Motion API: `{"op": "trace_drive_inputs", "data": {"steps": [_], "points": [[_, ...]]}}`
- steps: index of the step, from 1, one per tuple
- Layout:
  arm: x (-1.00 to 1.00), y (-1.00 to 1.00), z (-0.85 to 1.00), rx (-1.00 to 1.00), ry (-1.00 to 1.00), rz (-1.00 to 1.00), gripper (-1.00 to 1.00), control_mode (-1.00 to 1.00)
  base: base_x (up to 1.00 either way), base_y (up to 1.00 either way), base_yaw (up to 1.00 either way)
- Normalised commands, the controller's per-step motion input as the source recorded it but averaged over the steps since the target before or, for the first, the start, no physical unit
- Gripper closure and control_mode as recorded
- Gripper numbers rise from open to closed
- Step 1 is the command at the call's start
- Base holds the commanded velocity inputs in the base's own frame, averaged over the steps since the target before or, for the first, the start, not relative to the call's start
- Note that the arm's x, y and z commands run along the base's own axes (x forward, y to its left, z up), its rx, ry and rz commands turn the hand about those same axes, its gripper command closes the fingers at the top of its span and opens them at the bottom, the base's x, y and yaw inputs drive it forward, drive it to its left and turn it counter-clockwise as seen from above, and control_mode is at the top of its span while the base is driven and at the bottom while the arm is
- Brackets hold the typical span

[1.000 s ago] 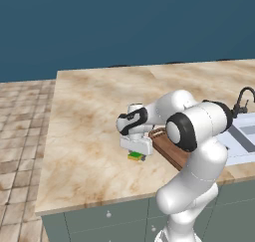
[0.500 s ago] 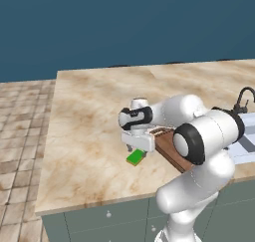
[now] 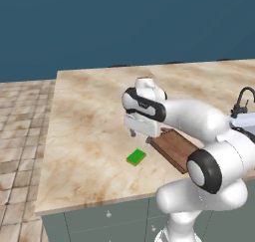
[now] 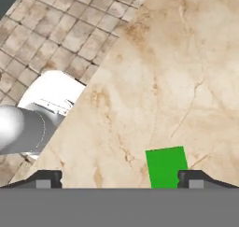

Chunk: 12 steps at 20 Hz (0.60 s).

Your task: Pick up the sponge from the counter and clean the cutting board by briefly scrubbing or pressing down on the cutting board. Once finished, release the sponge.

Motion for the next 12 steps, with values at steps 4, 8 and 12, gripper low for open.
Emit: {"op": "trace_drive_inputs", "data": {"steps": [4, 8, 12], "points": [[-0.45, -0.06, 0.74, 0.0, -0.09, -0.23, -1.0, -1.0, 0.0, 0.0, 0.0], [-0.53, 0.0, 0.39, 0.0, -0.26, -0.62, -1.0, -1.0, 0.0, 0.0, 0.0], [-0.55, 0.0, 0.25, -0.07, -0.36, -0.6, -1.0, -1.0, 0.0, 0.0, 0.0]]}}
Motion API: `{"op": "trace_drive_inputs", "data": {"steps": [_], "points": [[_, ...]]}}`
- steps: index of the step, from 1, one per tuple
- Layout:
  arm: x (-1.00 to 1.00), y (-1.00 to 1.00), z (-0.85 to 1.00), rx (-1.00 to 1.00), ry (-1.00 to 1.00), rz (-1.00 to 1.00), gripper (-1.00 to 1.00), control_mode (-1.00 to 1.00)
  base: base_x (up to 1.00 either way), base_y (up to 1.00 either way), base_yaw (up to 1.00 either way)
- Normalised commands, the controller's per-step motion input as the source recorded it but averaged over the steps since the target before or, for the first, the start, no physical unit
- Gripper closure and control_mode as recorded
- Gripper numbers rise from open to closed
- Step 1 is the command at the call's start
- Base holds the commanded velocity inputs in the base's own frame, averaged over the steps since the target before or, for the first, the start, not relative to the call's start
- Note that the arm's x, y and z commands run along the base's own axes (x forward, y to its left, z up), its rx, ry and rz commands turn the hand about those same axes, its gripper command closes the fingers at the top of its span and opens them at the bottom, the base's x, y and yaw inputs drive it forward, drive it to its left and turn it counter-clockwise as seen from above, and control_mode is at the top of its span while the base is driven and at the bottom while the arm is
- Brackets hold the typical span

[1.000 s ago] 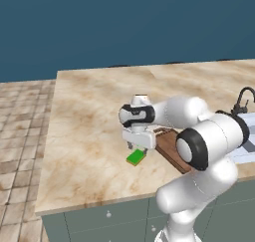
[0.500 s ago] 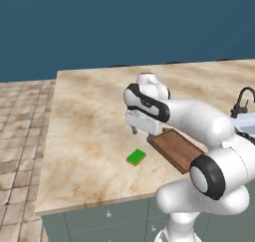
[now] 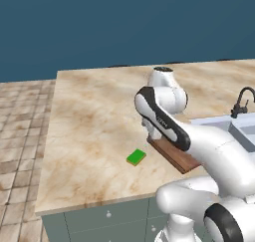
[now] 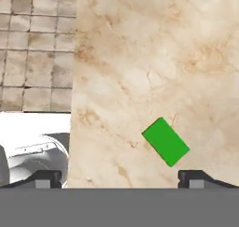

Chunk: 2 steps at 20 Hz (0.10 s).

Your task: Pick up the sponge from the counter and clean the cutting board by briefly scrubbing or pressing down on the cutting board. Once finished, release the sponge.

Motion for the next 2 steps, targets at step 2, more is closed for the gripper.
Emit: {"op": "trace_drive_inputs", "data": {"steps": [2], "points": [[-0.61, 0.0, 0.27, -0.08, -0.32, -0.56, -1.0, -1.0, 0.0, 0.0, 0.0]]}}
